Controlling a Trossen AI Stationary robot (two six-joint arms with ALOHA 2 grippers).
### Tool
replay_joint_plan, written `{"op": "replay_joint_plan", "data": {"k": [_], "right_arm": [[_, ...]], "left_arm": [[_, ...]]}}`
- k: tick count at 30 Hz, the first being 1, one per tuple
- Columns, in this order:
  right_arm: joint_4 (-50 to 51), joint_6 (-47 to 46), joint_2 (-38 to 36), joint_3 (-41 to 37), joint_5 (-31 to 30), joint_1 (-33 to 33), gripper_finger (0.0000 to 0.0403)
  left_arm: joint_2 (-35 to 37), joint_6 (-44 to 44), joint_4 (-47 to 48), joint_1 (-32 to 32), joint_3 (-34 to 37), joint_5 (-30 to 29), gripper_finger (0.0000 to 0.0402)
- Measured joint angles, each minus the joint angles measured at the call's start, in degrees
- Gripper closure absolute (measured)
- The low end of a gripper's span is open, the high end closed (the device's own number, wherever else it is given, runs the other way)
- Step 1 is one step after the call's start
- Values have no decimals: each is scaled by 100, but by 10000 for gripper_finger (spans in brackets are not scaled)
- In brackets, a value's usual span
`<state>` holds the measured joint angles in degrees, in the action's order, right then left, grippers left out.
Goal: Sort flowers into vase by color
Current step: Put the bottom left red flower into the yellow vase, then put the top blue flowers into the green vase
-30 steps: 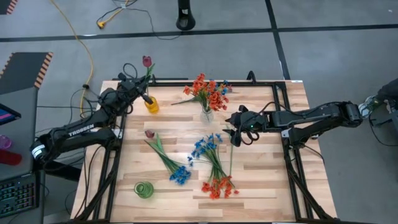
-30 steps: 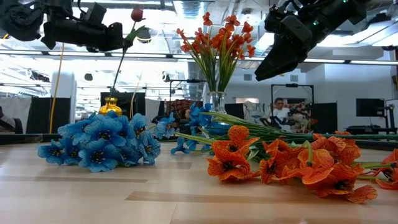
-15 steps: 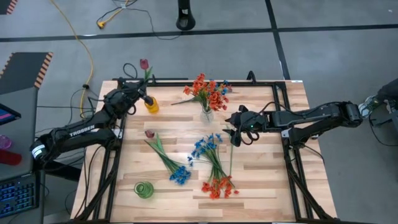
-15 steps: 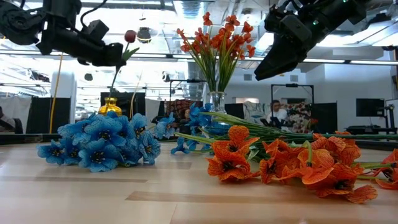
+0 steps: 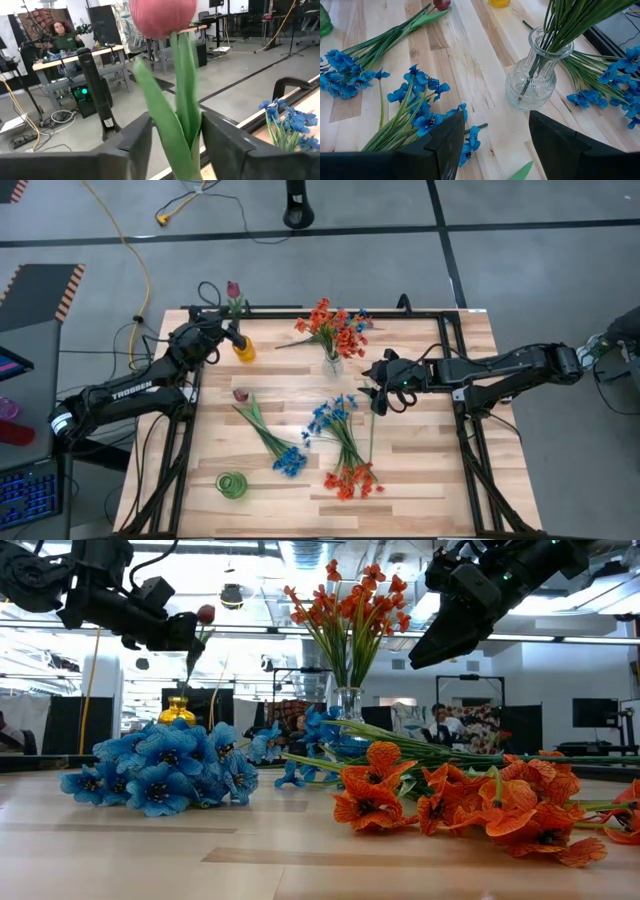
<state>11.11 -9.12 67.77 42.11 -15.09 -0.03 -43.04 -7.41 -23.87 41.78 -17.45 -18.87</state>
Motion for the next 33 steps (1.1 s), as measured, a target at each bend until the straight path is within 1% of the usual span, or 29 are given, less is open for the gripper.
{"op": "replay_joint_plan", "data": {"k": [5, 9, 13, 20, 23, 25, 27, 30, 33], "right_arm": [[0, -1, 0, 0, 0, 0, 152], [0, -1, 0, 0, 1, 0, 152], [0, -1, 0, 0, 2, 0, 152], [-2, -1, 0, 0, 2, 1, 152], [-2, -1, 0, 0, 1, 1, 152], [-2, -1, 0, 0, 2, 0, 152], [-2, 0, 0, 0, 2, 2, 152], [-2, 1, 0, 0, 2, 0, 152], [-2, 1, 0, 0, 2, -8, 152]], "left_arm": [[82, -206, 137, 0, 0, -1, 183], [321, -419, 390, 0, 0, 0, 158], [708, -646, 746, 0, 0, -2, 155], [1568, -552, 1274, -4, 0, 72, 156], [1882, -431, 1434, -25, 0, 427, 156], [2034, -304, 1441, -87, 0, 851, 156], [2113, -220, 1391, -189, 0, 1397, 156], [2087, -17, 1348, -436, -2, 2094, 156], [1862, 123, 1201, -787, -2, 2333, 156]]}}
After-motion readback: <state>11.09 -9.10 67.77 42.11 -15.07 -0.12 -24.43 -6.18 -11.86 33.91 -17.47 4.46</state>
